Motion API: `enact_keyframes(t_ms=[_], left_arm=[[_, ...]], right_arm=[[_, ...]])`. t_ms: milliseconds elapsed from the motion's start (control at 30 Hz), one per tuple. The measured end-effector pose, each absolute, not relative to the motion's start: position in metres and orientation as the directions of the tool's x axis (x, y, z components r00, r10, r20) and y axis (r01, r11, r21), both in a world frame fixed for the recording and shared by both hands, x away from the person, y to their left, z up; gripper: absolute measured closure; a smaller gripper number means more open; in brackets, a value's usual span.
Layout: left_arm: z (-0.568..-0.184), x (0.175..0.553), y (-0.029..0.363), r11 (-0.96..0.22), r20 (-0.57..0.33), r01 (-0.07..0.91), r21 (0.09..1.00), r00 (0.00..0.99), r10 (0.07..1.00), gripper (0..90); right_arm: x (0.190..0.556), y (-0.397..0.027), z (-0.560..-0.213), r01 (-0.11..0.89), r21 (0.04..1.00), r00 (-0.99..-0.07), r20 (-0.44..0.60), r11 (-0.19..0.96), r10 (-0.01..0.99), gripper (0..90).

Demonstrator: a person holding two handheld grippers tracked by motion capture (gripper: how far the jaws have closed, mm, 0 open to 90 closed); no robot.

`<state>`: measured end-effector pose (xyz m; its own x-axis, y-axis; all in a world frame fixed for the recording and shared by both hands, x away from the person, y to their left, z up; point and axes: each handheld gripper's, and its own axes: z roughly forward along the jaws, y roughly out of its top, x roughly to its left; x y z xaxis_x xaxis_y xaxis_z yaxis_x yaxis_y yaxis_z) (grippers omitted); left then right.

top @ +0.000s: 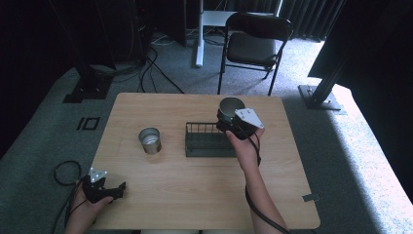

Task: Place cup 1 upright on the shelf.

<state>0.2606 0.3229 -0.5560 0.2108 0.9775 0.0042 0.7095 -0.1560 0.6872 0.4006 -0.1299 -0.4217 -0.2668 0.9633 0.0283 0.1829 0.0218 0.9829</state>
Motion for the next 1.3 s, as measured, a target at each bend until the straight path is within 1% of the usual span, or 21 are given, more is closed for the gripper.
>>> enact_keyframes(t_ms=[200, 433, 633, 967, 1300], left_arm=[[-0.556, 0.261, 0.323, -0.156, 0.004, 0.71, 0.687, 0.211, 0.977, 0.8], [-0.556, 0.261, 0.323, -0.156, 0.004, 0.71, 0.687, 0.211, 0.977, 0.8], [-0.556, 0.261, 0.323, -0.156, 0.004, 0.71, 0.687, 0.211, 0.977, 0.8], [-0.556, 0.261, 0.323, -0.156, 0.004, 0.709, 0.687, 0.211, 0.978, 0.8], [-0.556, 0.261, 0.323, -0.156, 0.004, 0.71, 0.687, 0.211, 0.977, 0.8]], right_arm=[[0.404, -0.141, -0.43, 0.207, 0.978, -0.234, 0.04, 0.01, 0.971, 13.7], [0.407, -0.148, -0.441, 0.231, 0.973, -0.221, 0.055, -0.003, 0.974, 13.7], [0.407, -0.152, -0.447, 0.253, 0.967, -0.231, 0.072, -0.012, 0.97, 13.8], [0.401, -0.147, -0.467, 0.286, 0.958, -0.247, 0.068, 0.005, 0.967, 13.8], [0.4, -0.141, -0.479, 0.297, 0.955, -0.256, 0.07, 0.009, 0.964, 13.7]])
